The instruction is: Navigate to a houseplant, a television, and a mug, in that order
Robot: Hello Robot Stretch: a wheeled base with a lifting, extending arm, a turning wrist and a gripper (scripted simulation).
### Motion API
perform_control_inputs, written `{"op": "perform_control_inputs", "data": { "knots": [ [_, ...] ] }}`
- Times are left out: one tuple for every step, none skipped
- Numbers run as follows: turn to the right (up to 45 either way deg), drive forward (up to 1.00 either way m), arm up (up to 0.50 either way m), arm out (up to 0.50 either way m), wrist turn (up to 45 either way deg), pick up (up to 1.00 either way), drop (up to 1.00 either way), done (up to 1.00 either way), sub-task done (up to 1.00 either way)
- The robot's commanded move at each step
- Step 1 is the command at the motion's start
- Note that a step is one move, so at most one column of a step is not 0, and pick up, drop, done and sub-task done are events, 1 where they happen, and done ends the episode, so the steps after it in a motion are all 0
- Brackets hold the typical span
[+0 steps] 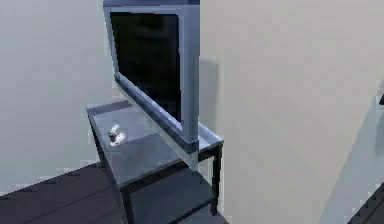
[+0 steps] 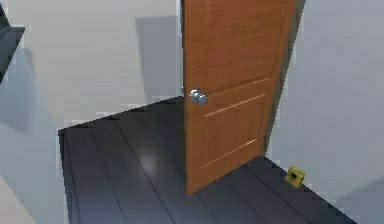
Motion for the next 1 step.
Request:
{"op": "perform_control_inputs", "data": {
  "knots": [
    [-12.0,0.00,0.00,0.00,0.0,0.00,0.00,0.00,0.00]
  ]
}}
